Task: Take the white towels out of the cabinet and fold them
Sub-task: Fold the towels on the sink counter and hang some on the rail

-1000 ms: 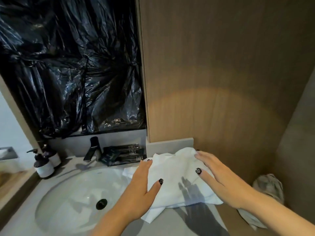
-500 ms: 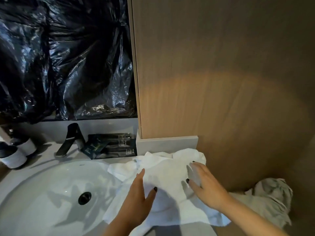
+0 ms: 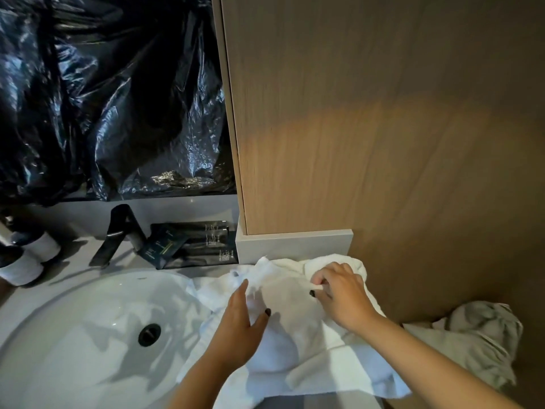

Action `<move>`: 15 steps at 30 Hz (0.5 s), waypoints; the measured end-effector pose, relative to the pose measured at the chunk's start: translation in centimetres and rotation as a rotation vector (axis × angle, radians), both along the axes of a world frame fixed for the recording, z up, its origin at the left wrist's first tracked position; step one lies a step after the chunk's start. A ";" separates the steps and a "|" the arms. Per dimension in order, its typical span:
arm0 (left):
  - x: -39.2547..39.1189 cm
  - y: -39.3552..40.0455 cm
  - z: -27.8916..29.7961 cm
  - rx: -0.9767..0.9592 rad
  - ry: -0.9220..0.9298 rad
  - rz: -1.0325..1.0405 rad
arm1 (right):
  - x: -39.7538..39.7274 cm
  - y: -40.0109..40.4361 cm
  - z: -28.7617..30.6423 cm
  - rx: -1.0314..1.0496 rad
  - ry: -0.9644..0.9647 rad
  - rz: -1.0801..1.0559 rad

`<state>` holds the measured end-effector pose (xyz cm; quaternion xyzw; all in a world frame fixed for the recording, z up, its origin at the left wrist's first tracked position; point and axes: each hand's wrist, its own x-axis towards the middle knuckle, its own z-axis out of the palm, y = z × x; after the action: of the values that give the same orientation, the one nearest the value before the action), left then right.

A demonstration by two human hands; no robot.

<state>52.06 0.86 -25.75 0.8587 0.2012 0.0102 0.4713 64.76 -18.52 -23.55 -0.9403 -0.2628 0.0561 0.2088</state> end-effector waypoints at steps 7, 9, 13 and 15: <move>-0.1 2.0 2.4 0.134 -0.267 -0.293 | -5.3 -1.2 2.0 0.254 0.176 0.176; -0.7 2.0 3.0 0.187 -0.298 -0.494 | -6.8 -1.4 2.5 0.263 0.154 0.194; -1.8 1.7 4.0 0.270 -0.253 -0.621 | -10.4 -0.7 3.7 0.286 0.139 0.195; -2.7 2.0 4.3 0.271 -0.265 -0.638 | -12.4 -0.2 4.0 0.318 0.151 0.169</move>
<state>49.35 2.88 -21.44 0.9241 -0.1426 0.0003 0.3547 52.36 -18.71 -19.54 -0.8631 -0.3301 0.1017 0.3686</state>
